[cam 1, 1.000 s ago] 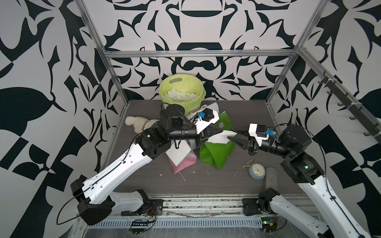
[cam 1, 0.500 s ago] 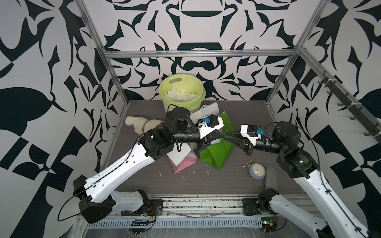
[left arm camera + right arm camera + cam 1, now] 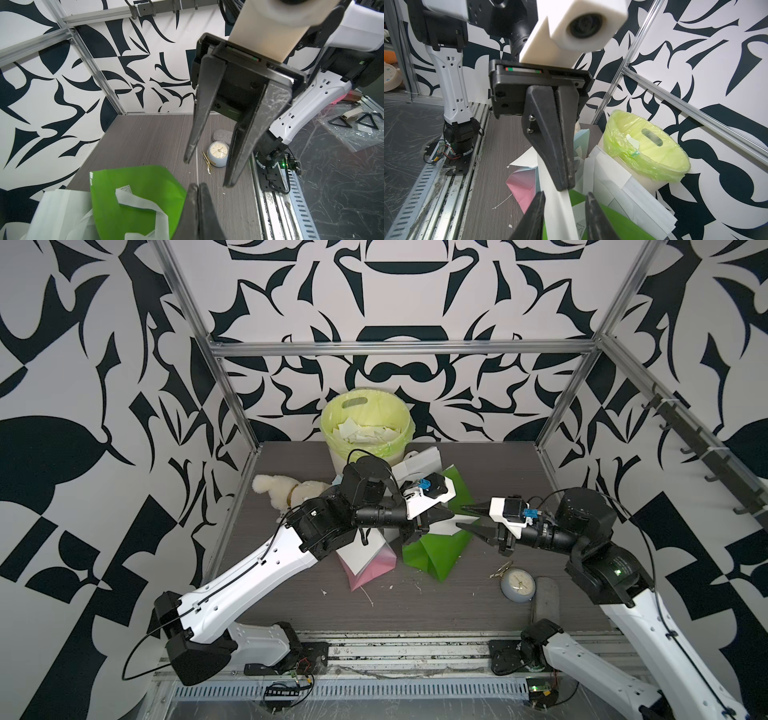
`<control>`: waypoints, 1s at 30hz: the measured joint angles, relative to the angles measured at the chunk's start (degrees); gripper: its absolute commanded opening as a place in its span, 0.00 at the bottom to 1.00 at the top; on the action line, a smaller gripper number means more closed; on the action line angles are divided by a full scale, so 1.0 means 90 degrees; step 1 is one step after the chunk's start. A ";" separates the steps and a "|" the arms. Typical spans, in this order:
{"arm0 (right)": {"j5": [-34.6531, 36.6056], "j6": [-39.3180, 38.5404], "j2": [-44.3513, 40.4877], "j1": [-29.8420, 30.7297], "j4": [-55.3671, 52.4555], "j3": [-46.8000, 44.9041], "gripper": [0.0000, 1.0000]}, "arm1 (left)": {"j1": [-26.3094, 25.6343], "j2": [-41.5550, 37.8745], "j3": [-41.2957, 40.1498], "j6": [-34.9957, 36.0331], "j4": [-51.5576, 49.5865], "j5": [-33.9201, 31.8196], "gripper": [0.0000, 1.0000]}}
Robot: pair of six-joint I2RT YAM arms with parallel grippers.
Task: Shred takeout receipts and throw away
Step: Shred the takeout receipt.
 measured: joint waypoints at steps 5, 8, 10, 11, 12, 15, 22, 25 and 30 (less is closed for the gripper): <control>-0.0024 -0.0046 0.0119 0.0000 -0.0102 0.0005 0.20 | -0.0044 0.0000 0.0000 0.0029 -0.0041 -0.0005 0.00; -0.0053 -0.0068 0.0180 0.0000 -0.0189 0.0010 0.14 | -0.0066 0.0000 0.0000 0.0041 -0.0066 -0.0056 0.00; -0.0066 -0.0080 0.0189 0.0000 -0.0233 0.0015 0.10 | -0.0066 0.0000 0.0000 0.0046 -0.0080 -0.0090 0.00; -0.0073 -0.0085 0.0189 0.0002 -0.0255 0.0015 0.09 | -0.0070 0.0000 0.0000 0.0049 -0.0080 -0.0104 0.00; -0.0078 -0.0097 0.0189 0.0002 -0.0265 0.0017 0.09 | -0.0070 0.0000 0.0000 0.0049 -0.0080 -0.0119 0.00; -0.0075 -0.0114 0.0182 0.0005 -0.0279 0.0017 0.05 | -0.0087 0.0000 0.0012 0.0051 -0.0087 -0.0175 0.00; -0.0063 -0.0197 0.0095 0.0005 -0.0306 0.0017 0.00 | -0.0194 0.0022 0.0109 0.0046 -0.0146 -0.0311 0.00; -0.0027 -0.0282 0.0075 0.0005 -0.0328 0.0017 0.00 | -0.0260 0.0066 0.0172 0.0012 -0.0197 -0.0466 0.00; 0.0172 -0.0539 -0.0019 0.0000 -0.0308 -0.0010 0.00 | -0.0321 0.0228 0.0386 -0.0267 -0.0274 -0.0709 0.00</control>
